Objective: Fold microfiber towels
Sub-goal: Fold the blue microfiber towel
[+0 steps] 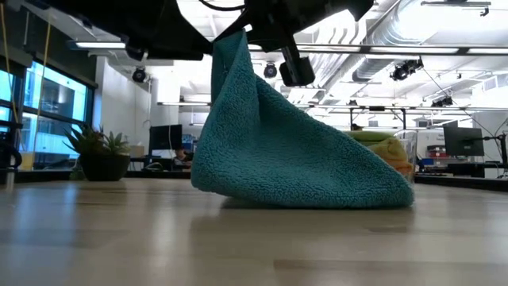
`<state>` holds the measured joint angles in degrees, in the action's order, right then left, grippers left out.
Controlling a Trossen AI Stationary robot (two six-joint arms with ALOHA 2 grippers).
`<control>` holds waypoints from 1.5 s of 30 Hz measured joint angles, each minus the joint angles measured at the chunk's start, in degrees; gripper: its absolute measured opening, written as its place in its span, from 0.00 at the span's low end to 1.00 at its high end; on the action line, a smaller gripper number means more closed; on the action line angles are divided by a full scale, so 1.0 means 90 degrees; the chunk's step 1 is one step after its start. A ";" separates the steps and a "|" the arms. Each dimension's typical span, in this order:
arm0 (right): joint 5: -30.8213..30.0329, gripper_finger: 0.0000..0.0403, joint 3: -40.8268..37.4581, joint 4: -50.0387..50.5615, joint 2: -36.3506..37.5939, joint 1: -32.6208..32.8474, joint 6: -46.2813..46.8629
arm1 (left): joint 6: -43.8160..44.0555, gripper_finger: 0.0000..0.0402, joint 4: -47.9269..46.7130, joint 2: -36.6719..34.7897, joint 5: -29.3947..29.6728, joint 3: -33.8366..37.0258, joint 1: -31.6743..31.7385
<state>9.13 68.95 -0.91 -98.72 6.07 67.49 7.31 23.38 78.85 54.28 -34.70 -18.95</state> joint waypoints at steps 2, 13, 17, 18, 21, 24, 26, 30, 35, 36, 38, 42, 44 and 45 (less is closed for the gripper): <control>-0.0001 0.00 0.0000 -0.0001 0.0000 0.0000 -0.0001 | -0.0301 0.59 0.0092 0.0000 0.0179 0.0000 -0.0011; 0.0000 0.00 0.0000 0.0000 0.0000 0.0000 0.0001 | -0.1839 0.59 0.0673 -0.0168 0.0708 -0.0002 0.0278; 0.0000 0.00 0.0000 0.0009 0.0000 0.0000 -0.0001 | -0.1999 0.59 0.0428 -0.0480 0.0149 -0.0005 0.0222; 0.0000 0.00 0.0000 0.0008 0.0000 0.0000 -0.0015 | -0.1991 0.59 0.0269 -0.0547 -0.0057 -0.0005 0.0192; 0.0000 0.00 0.0000 0.0002 0.0000 0.0000 -0.0035 | -0.1813 0.59 -0.0552 -0.0647 -0.0408 -0.0005 0.0081; 0.0000 0.00 0.0000 0.0002 0.0000 0.0000 -0.0042 | -0.1451 0.59 -0.1524 -0.0651 -0.0436 -0.0005 -0.0033; 0.0000 0.00 0.0000 0.0002 0.0000 0.0002 -0.0042 | -0.1240 0.59 -0.2035 -0.0651 -0.0447 -0.0005 -0.0096; 0.0001 0.00 0.0000 0.0002 0.0000 0.0002 -0.0042 | -0.0993 0.59 -0.2564 -0.0649 -0.0683 -0.0005 -0.0128; 0.0000 0.00 0.0000 0.0001 0.0000 0.0002 -0.0043 | -0.1071 0.59 -0.2152 -0.0648 -0.1009 -0.0005 -0.0059; 0.0000 0.00 0.0000 0.0000 0.0000 0.0002 -0.0045 | -0.1138 0.59 -0.2014 -0.0648 -0.1116 -0.0005 -0.0044; 0.0001 0.00 0.0000 0.0000 0.0000 0.0002 -0.0045 | -0.1301 0.59 -0.1707 -0.0646 -0.1242 -0.0005 -0.0018; 0.0002 0.00 0.0000 0.0000 0.0000 0.0002 -0.0045 | -0.1608 0.59 -0.1132 -0.0565 -0.1270 -0.0005 0.0005; 0.0002 0.00 0.0000 0.0000 0.0000 0.0002 -0.0045 | -0.1669 0.59 -0.0970 -0.0450 -0.1317 -0.0005 0.0054; 0.0002 0.00 0.0000 -0.0002 0.0000 0.0002 -0.0042 | -0.1664 0.59 -0.0844 -0.0398 -0.1370 -0.0005 0.0073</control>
<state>9.15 68.95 -0.93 -98.72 6.09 67.11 -7.67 15.79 75.27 41.95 -34.74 -18.30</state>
